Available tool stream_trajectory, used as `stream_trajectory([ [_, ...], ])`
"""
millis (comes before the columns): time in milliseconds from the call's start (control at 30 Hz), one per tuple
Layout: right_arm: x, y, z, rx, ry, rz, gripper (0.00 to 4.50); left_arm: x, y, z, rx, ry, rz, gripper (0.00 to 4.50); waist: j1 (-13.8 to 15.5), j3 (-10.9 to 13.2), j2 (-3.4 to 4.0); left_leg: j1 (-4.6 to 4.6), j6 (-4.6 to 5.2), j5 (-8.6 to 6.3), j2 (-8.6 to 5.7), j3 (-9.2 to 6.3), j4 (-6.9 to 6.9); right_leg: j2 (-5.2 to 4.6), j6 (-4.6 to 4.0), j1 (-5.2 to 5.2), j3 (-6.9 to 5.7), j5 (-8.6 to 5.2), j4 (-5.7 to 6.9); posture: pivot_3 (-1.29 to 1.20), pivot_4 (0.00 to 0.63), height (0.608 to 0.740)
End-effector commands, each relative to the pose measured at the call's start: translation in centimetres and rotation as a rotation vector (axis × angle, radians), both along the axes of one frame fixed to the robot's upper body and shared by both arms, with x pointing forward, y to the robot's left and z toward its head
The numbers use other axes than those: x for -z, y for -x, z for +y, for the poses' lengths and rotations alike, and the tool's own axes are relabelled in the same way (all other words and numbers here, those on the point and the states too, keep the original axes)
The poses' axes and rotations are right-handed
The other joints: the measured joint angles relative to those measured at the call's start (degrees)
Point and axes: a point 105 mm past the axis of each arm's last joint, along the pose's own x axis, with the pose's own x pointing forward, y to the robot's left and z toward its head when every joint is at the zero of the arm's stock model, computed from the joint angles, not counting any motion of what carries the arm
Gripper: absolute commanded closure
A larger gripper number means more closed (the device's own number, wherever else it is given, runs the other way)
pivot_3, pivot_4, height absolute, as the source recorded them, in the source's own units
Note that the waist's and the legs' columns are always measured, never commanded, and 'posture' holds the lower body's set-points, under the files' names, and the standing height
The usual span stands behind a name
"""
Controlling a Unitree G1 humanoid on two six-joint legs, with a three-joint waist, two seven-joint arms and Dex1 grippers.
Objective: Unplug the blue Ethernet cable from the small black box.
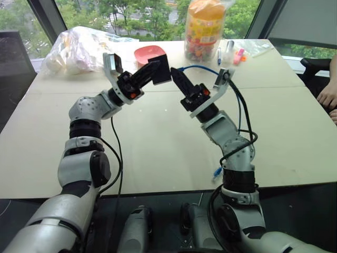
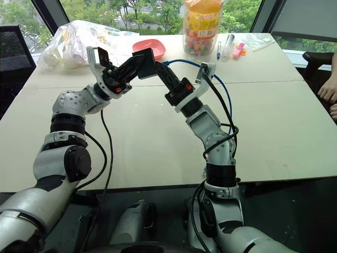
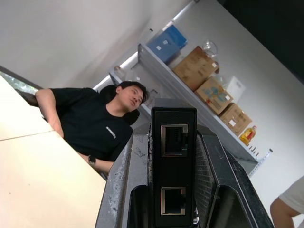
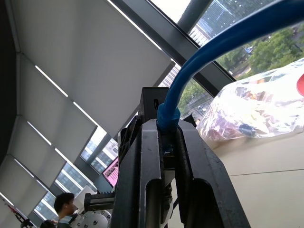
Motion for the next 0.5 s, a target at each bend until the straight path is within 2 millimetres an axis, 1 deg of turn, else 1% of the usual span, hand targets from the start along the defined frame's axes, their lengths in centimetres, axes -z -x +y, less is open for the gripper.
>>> stream_trajectory([
  [33,-0.8,-1.9,-3.9,0.140,0.005,-0.005,4.46,-1.5,0.0,2.8,-0.077,-0.008,-0.062,4.01,-0.2,0.0,0.00,0.00,0.00,0.00,0.00,0.00,0.00,0.00,0.00,-0.01,0.00,0.00,0.00,0.00,0.150,0.740],
  [67,-0.8,-2.4,-5.0,0.171,0.020,-0.006,4.46,-1.5,-0.1,3.4,-0.095,-0.016,-0.061,4.01,-0.1,0.0,0.00,0.00,0.00,0.00,0.00,0.00,0.00,0.00,0.00,-0.01,0.00,0.00,0.02,0.00,0.150,0.740],
  [167,-1.2,-3.4,-7.4,0.228,0.057,-0.012,4.46,-1.6,-0.1,4.9,-0.136,-0.041,-0.065,4.01,0.1,0.0,0.00,-0.01,0.00,0.00,-0.02,0.01,0.00,0.00,0.00,-0.01,-0.01,0.00,-0.01,0.00,0.150,0.740],
  [300,-1.9,-4.3,-9.0,0.260,0.102,-0.028,4.46,-1.6,-0.6,5.7,-0.203,-0.079,-0.079,4.01,0.0,0.0,0.01,-0.06,0.07,-0.05,-0.02,0.03,-0.04,-0.04,0.00,-0.04,0.00,-0.01,-0.08,0.00,0.150,0.740],
  [333,-2.0,-4.5,-9.3,0.267,0.123,-0.031,4.46,-1.1,-1.1,5.5,-0.254,-0.140,-0.097,4.01,0.0,0.0,0.02,-0.07,0.08,-0.05,-0.02,0.05,-0.05,-0.04,0.01,-0.05,0.00,-0.01,-0.08,0.00,0.150,0.740],
  [400,-1.8,-5.4,-10.0,0.297,0.195,-0.018,4.46,0.5,-2.2,4.3,-0.359,-0.330,-0.170,4.01,0.0,0.0,0.02,-0.07,0.08,-0.05,-0.03,0.05,-0.06,-0.02,0.01,-0.06,0.00,-0.01,-0.07,0.00,0.150,0.740],
  [433,-1.4,-6.3,-10.6,0.329,0.252,0.011,4.46,1.3,-2.6,3.5,-0.406,-0.428,-0.229,4.01,0.1,0.0,0.02,-0.07,0.08,-0.05,-0.04,0.05,-0.06,-0.02,0.01,-0.04,0.00,-0.01,-0.07,0.00,0.150,0.740],
  [500,0.0,-8.4,-12.6,0.421,0.368,0.106,4.46,1.9,-2.8,1.9,-0.445,-0.501,-0.315,4.01,0.2,0.0,0.01,-0.07,0.08,-0.05,-0.06,0.07,-0.05,-0.05,0.00,-0.03,0.00,0.00,-0.07,0.00,0.150,0.740],
])
